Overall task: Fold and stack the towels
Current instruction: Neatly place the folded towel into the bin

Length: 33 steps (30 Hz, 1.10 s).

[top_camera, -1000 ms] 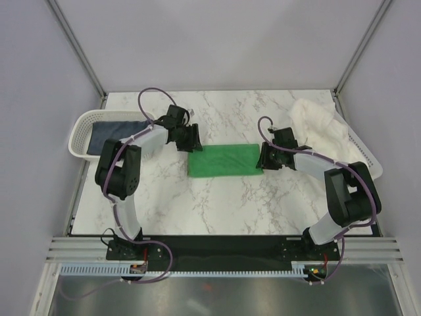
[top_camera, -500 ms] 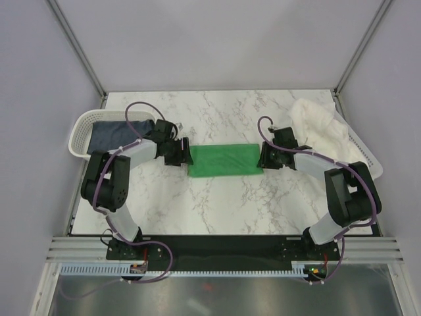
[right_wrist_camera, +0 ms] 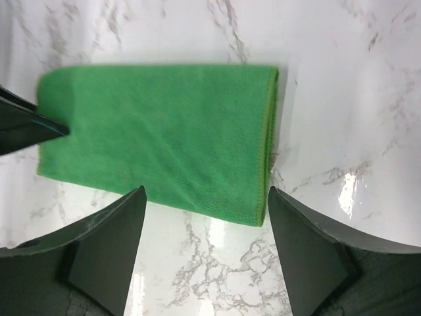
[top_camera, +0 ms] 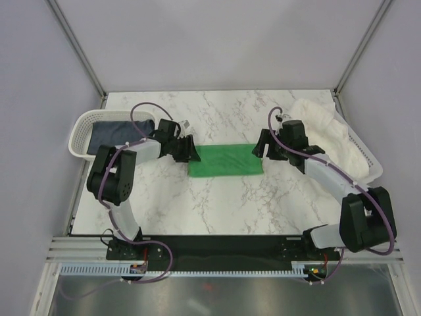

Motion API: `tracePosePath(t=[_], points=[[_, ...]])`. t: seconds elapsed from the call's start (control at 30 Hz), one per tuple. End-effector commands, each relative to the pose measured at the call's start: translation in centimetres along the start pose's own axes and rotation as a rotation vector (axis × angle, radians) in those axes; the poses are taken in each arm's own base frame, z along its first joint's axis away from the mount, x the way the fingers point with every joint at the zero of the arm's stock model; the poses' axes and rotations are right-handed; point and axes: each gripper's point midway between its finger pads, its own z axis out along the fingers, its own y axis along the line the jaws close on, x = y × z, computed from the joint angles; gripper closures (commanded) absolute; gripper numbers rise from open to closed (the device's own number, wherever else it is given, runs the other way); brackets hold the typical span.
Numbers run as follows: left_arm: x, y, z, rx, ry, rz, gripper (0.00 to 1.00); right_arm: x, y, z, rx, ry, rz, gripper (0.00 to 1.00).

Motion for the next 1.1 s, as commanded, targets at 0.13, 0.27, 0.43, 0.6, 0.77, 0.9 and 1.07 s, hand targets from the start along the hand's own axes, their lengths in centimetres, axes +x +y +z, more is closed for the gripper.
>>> tracePosePath(t=[0.13,0.27,0.43,0.6,0.77,0.9,1.07], points=[[3.4,0.8,1.2,-0.086,0.120,-0.093,0.87,-6.0,3.5,-4.8,-0.076,-0.175,-0.016,0.16],[1.3,0.7,-0.5,-0.175,0.122,-0.075,0.98,-6.4,4.6,-5.8,-0.119,-0.190,-0.021,0.16],[-2.9,0.8,-4.0,-0.345,0.121,-0.020,0.98,-7.0,5.3,-7.2,-0.147,-0.218,-0.035,0.16],[-5.2,1.9,-6.2,-0.472,0.126,0.035,0.98,-7.4,5.9,-8.0,-0.169,-0.235,-0.048,0.17],[-7.8,3.1,-9.6,-0.597,0.102,0.078,0.98,-7.5,6.2,-8.5,-0.181,-0.236,-0.064,0.16],[-9.6,4.3,-11.9,-0.646,0.076,0.057,0.98,-7.8,6.2,-8.8,-0.174,-0.248,-0.072,0.16],[-11.6,5.9,-14.3,-0.705,0.066,0.050,0.98,-8.0,6.0,-8.6,-0.162,-0.250,-0.079,0.16]])
